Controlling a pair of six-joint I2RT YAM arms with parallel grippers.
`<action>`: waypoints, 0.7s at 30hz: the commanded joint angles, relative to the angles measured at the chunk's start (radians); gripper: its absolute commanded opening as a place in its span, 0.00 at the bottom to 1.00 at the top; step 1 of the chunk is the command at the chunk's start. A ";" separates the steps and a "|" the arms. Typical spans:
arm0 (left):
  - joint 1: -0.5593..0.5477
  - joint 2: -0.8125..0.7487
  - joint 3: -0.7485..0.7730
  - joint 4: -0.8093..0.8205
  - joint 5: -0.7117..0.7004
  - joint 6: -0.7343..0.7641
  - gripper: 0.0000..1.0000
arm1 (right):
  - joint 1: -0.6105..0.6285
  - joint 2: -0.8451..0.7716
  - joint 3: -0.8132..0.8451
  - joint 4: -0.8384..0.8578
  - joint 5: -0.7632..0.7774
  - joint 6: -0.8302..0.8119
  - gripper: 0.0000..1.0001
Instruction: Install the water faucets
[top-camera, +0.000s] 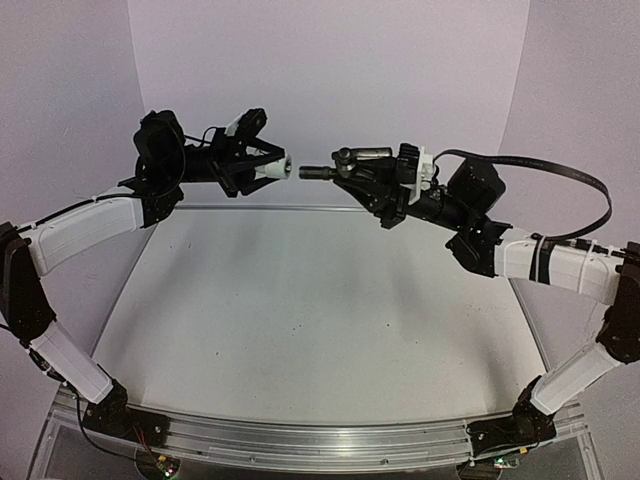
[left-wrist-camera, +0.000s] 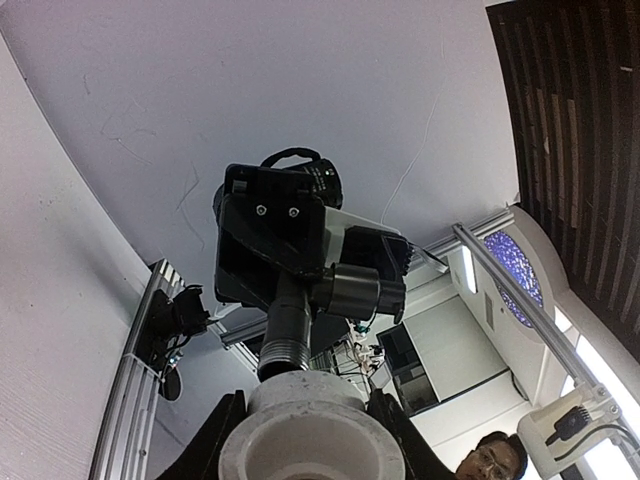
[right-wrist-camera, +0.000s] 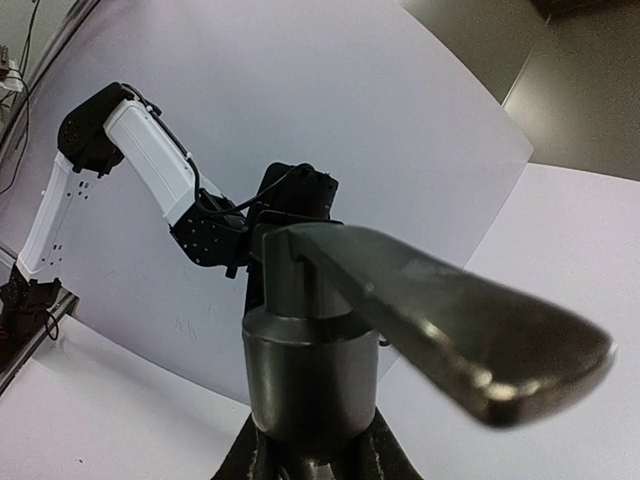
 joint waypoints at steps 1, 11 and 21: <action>0.000 -0.054 0.002 0.062 -0.008 -0.017 0.00 | 0.005 0.010 0.071 0.108 -0.022 0.028 0.00; 0.001 -0.051 0.020 0.063 -0.008 -0.023 0.00 | 0.006 0.057 0.112 0.130 -0.021 0.035 0.00; 0.001 -0.052 0.024 0.063 -0.009 -0.027 0.00 | 0.019 0.076 0.125 0.145 -0.026 0.045 0.00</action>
